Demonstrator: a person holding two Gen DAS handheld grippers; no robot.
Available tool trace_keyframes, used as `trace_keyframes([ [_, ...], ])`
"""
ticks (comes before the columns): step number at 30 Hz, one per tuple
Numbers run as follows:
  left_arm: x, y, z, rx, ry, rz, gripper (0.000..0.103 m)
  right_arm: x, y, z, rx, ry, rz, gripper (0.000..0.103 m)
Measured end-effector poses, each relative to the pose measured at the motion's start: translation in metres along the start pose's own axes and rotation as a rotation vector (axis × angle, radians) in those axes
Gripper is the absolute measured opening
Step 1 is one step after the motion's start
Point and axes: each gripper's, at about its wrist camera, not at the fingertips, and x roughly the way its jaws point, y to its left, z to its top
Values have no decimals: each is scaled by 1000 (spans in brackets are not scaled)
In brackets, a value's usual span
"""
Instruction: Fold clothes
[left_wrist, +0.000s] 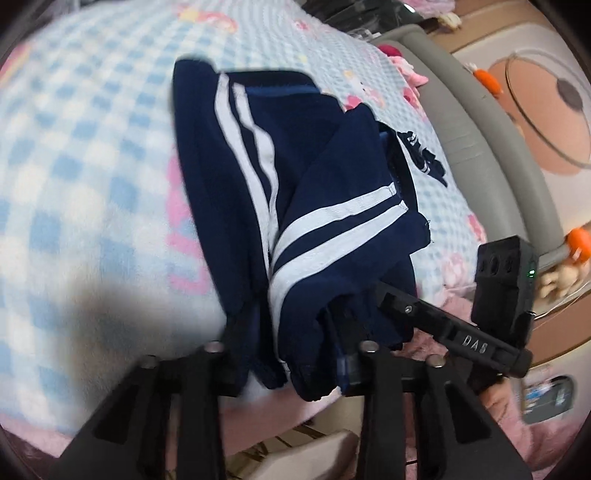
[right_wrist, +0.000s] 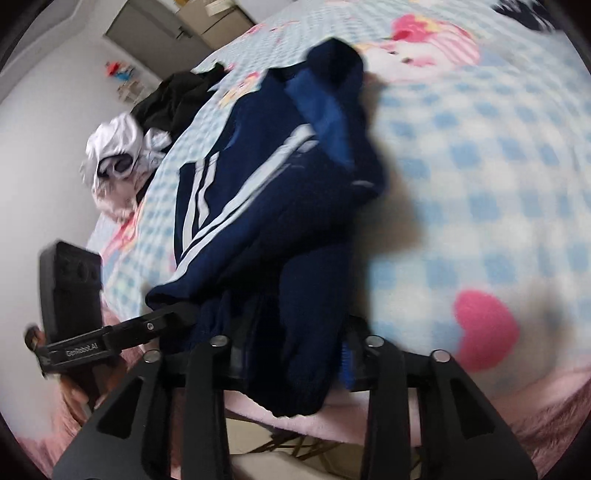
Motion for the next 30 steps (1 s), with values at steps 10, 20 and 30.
trace_keyframes([
  [10, -62, 17, -1, -81, -76, -59, 21, -6, 25, 1, -29, -29, 46, 44],
  [20, -29, 23, -6, -92, 13, 10, 37, -18, 11, 0, -18, -70, -54, 43],
  [30, -56, 0, -7, -1, -110, 77, 32, -52, 9, 2, -96, -148, -119, 44],
])
